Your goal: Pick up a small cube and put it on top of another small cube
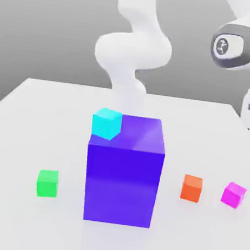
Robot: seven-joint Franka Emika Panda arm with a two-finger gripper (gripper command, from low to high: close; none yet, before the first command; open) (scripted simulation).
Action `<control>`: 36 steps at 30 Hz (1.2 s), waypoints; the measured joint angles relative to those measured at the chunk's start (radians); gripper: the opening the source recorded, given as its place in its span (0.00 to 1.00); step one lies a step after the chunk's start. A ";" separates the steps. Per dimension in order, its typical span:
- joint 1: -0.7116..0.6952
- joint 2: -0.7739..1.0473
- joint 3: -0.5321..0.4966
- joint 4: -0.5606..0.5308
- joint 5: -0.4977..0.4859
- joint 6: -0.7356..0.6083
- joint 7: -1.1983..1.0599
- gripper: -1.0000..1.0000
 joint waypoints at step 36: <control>-0.088 0.068 -0.137 -0.060 -0.177 0.100 -0.131 0.00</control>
